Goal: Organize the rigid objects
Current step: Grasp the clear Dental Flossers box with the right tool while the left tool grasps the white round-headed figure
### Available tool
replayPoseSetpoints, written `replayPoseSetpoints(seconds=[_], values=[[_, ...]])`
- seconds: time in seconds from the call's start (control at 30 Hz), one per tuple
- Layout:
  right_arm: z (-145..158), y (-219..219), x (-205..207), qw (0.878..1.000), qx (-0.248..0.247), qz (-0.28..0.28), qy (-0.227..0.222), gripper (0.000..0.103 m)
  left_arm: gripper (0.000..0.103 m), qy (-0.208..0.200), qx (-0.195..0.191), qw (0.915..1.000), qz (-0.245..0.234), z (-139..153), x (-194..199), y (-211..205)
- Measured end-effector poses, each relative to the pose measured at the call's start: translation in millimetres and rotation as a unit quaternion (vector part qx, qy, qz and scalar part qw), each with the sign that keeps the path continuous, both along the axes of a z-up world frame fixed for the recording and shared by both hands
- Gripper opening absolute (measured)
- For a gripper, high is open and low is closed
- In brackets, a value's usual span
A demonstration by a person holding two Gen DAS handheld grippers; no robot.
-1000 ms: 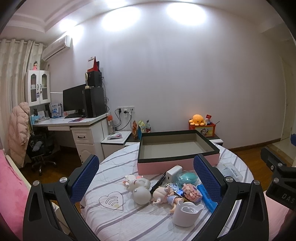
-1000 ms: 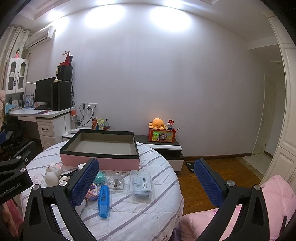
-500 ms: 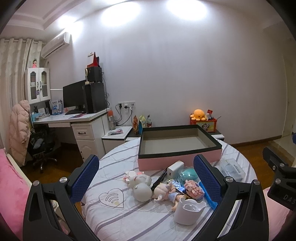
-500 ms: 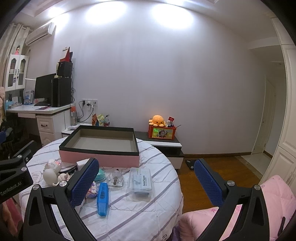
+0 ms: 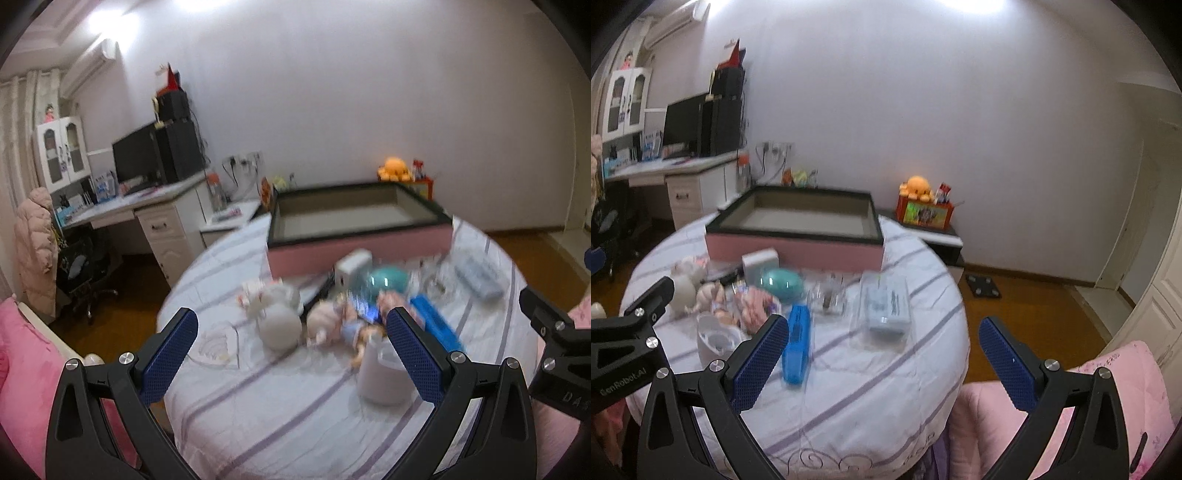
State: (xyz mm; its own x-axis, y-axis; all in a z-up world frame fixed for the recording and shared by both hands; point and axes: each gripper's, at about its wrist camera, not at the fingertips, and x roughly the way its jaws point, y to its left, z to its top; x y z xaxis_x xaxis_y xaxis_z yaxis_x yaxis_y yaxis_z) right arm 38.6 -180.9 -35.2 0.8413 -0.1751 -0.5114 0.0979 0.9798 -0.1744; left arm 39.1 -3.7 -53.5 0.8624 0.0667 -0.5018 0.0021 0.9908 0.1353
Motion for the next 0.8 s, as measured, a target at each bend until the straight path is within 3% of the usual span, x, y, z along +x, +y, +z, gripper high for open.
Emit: replayPoseSetpoints(seconds=[0.13,0.27,0.47,0.8], values=[[-19.4,0.2,8.7,0.999,-0.001,-0.006,0.045,0.103,0.103,0.046,-0.010,0.9988,-0.011,-20.1,6.3,3.2],[-31.4,-2.9,14.2,0.997,0.011,-0.012,0.072,0.103,0.103,0.066,-0.009,0.9977,-0.006,-31.5,11.4,5.8],[-33.4,-8.2,22.2,0.996,0.032,-0.014,0.077,0.103,0.103,0.074,-0.021,0.9971,0.001,-32.7,17.6,13.6],[-35.2,-20.5,56.0,0.995,0.011,-0.042,0.087,0.103,0.103,0.089,-0.039,0.9946,0.036,-29.0,55.8,42.3]])
